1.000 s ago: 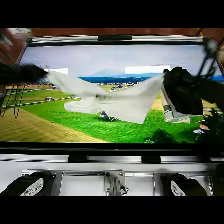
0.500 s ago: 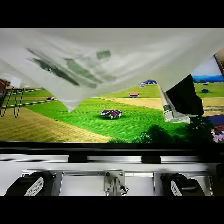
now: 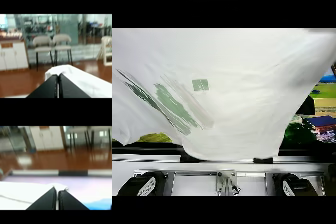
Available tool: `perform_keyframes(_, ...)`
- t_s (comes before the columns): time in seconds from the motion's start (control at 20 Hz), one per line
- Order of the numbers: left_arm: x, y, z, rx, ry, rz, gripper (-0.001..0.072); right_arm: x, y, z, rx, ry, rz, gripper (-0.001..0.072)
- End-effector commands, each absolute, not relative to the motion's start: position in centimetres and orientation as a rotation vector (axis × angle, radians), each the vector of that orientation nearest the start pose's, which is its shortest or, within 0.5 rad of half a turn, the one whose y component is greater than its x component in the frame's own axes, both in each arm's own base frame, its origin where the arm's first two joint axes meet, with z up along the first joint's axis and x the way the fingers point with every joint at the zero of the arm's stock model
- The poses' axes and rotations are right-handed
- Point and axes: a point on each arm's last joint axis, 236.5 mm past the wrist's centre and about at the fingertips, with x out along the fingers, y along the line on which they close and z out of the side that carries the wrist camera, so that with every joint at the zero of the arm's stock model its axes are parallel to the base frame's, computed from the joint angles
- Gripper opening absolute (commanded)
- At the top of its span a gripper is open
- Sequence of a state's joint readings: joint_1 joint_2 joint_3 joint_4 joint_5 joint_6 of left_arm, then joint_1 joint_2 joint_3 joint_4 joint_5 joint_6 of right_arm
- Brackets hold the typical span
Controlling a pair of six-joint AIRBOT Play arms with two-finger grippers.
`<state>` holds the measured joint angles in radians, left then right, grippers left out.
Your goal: Fold the shirts.
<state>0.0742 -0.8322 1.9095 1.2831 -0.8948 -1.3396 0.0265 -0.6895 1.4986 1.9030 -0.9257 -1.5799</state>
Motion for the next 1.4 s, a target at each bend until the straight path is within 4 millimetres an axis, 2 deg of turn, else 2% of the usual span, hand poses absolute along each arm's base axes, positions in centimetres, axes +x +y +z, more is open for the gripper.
perform_keyframes(0.0, 34.4, -1.6, 46.9, 0.087, 0.032, -0.102, 0.0028, 35.1, 6.5, 31.3, 0.214, 0.537, 0.217, 0.0068)
perform_keyframes(0.2, 41.9, -1.1, 34.1, 0.044, 0.329, -0.118, 0.0028, 43.6, 6.7, 20.7, 0.242, 0.773, 0.181, 0.0068)
perform_keyframes(0.35, 45.8, -1.0, 27.2, 0.011, 0.477, -0.13, 0.0028, 49.1, 6.6, 12.5, 0.298, 0.879, 0.135, 0.0068)
perform_keyframes(0.5, 49.0, -1.5, 20.7, -0.039, 0.613, -0.154, 0.0028, 51.5, 7.3, 5.5, 0.432, 0.987, 0.084, 0.0068)
perform_keyframes(0.6, 50.5, -2.6, 16.7, -0.111, 0.695, -0.191, 0.0029, 52.4, 8.3, 2.8, 0.509, 1.022, 0.091, 0.0068)
perform_keyframes(0.7, 51.3, -3.6, 13.3, -0.176, 0.773, -0.223, 0.0029, 52.8, 8.7, 1.4, 0.539, 1.039, 0.091, 0.0068)
perform_keyframes(0.8, 50.9, -4.4, 9.3, -0.228, 0.895, -0.242, 0.0028, 52.7, 8.7, 0.9, 0.536, 1.052, 0.087, 0.0069)
perform_keyframes(0.85, 50.2, -4.7, 7.6, -0.261, 0.963, -0.239, 0.0028, 52.6, 8.8, 1.0, 0.54, 1.054, 0.091, 0.01)
perform_keyframes(0.9, 49.4, -4.9, 6.2, -0.298, 1.033, -0.233, 0.0055, 52.4, 9.0, 1.2, 0.545, 1.06, 0.096, 0.023)
perform_keyframes(0.95, 48.5, -5.2, 5.3, -0.316, 1.09, -0.235, 0.0268, 52.0, 9.1, 1.6, 0.538, 1.068, 0.104, 0.0437)
perform_keyframes(1.0, 47.5, -5.0, 4.9, -0.312, 1.137, -0.239, 0.0544, 51.3, 9.0, 2.0, 0.508, 1.084, 0.121, 0.0488)
perform_keyframes(1.05, 46.3, -4.3, 4.5, -0.295, 1.186, -0.232, 0.0672, 50.4, 8.6, 2.4, 0.475, 1.106, 0.139, 0.0488)
perform_keyframes(1.15, 42.5, -1.3, 3.4, -0.247, 1.347, -0.183, 0.0671, 47.6, 6.0, 2.7, 0.411, 1.194, 0.12, 0.0488)
perform_keyframes(1.2, 40.0, 0.4, 2.7, -0.245, 1.453, -0.157, 0.066, 45.6, 4.2, 2.5, 0.38, 1.267, 0.095, 0.0488)
perform_keyframes(1.25, 37.8, 1.7, 2.2, -0.265, 1.535, -0.135, 0.0531, 43.0, 2.6, 2.2, 0.344, 1.363, 0.082, 0.0488)
perform_keyframes(1.3, 36.0, 2.7, 1.6, -0.312, 1.591, -0.118, 0.0331, 40.4, 1.5, 1.8, 0.313, 1.462, 0.093, 0.0488)
perform_keyframes(1.35, 34.6, 3.3, 1.0, -0.357, 1.618, -0.104, 0.0314, 38.2, 0.8, 1.5, 0.297, 1.535, 0.109, 0.0488)
